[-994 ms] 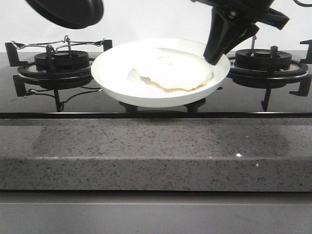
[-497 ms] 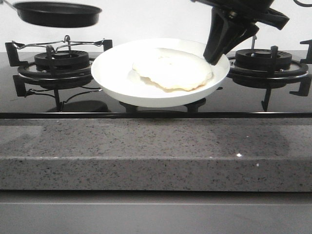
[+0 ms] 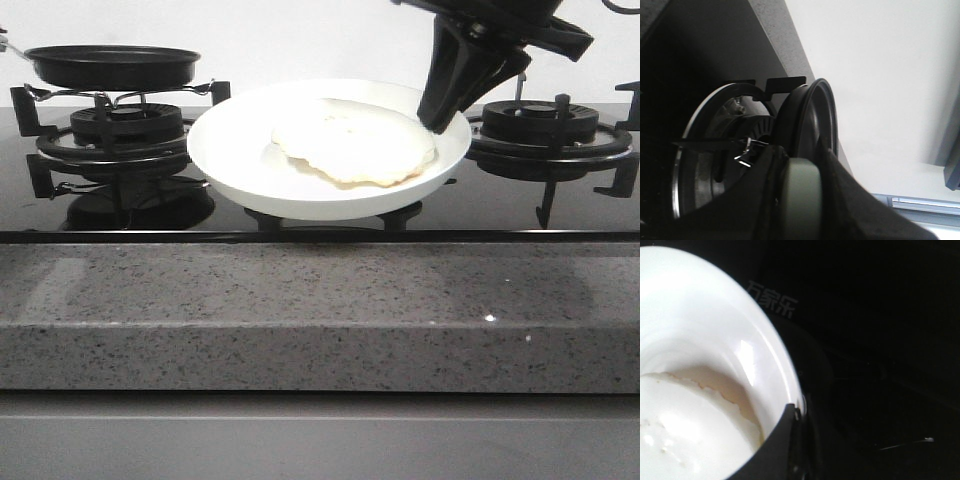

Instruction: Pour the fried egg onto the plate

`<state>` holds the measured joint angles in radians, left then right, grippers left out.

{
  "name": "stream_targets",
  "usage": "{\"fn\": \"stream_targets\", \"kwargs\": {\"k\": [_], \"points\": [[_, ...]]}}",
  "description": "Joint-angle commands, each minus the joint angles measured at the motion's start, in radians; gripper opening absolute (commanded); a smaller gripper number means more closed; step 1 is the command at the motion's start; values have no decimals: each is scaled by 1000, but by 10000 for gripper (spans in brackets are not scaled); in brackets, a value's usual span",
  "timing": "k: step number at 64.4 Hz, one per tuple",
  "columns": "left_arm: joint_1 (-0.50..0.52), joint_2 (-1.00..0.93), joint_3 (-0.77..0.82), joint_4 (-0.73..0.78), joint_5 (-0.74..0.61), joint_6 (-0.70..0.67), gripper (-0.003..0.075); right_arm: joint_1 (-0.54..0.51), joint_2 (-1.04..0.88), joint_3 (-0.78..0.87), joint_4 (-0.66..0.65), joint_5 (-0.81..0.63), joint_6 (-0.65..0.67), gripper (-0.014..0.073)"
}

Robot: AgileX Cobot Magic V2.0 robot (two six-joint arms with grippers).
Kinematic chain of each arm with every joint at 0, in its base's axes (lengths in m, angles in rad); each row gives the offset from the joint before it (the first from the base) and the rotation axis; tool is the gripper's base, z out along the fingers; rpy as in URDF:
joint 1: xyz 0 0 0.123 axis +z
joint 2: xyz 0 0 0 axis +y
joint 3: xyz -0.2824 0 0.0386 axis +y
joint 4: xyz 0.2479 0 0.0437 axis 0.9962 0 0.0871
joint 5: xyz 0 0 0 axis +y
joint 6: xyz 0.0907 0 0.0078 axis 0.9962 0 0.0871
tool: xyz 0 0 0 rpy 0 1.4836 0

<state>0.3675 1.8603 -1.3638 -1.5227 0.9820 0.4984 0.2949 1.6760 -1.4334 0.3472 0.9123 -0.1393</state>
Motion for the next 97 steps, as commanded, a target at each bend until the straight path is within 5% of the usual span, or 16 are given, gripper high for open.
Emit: {"fn": "stream_targets", "kwargs": {"k": [1, 18, 24, 63, 80, 97], "points": [[6, -54, -32, -48, 43, -10, 73, -1, -45, -27, 20, -37, -4, -67], [6, -54, -32, -46, 50, 11, 452, -1, -45, -27, 20, -37, -4, -67], [9, -54, -32, -46, 50, 18, 527, -1, -45, -27, 20, -37, -4, -67], [123, -273, -32, 203, 79, 67, 525, -1, -45, -27, 20, -37, -4, -67], [-80, -529, -32, 605, -16, -6, 525, -1, -45, -27, 20, -37, -4, -67], [-389, -778, 51, 1257, -83, -368, 525, -1, -45, -27, 20, -37, -4, -67]]}}
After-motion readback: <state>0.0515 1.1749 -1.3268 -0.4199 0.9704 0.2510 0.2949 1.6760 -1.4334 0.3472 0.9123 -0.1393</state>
